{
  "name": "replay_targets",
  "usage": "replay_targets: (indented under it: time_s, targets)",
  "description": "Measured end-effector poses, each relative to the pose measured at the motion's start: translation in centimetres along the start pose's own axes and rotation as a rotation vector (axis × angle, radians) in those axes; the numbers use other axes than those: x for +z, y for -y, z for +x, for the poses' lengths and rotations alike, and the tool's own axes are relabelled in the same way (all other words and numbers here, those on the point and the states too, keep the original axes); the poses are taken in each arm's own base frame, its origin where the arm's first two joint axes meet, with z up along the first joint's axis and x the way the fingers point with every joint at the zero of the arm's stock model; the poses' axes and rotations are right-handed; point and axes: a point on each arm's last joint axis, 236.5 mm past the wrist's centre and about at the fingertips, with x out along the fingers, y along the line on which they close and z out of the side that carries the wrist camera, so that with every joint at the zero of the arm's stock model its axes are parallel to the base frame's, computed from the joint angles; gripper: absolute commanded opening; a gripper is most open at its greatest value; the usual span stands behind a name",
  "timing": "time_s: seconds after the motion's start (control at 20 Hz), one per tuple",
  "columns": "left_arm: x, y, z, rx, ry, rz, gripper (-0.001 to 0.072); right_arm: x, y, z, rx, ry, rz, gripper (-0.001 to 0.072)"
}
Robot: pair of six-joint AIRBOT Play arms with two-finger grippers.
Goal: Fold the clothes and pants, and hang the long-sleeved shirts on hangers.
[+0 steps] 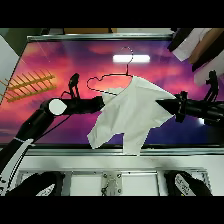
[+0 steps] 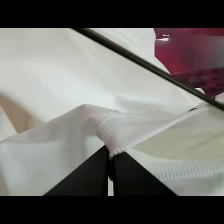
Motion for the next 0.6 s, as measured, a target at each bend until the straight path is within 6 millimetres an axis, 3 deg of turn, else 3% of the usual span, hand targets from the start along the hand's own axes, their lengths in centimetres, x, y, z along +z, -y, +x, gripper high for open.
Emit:
replay_targets:
  time_s: [0.35,0.6]
  targets:
    - [1.8,-4.6,-3.2,0.123,0.019,-0.005,0.0013,1.4,-1.7,-0.2,0.006,0.026,0.015,0.001]
    - [2.3,-7.2,-2.9,0.173,0.004,-0.04,0.0014,3.0,-3.9,0.5,0.057,0.07,0.003,0.001]
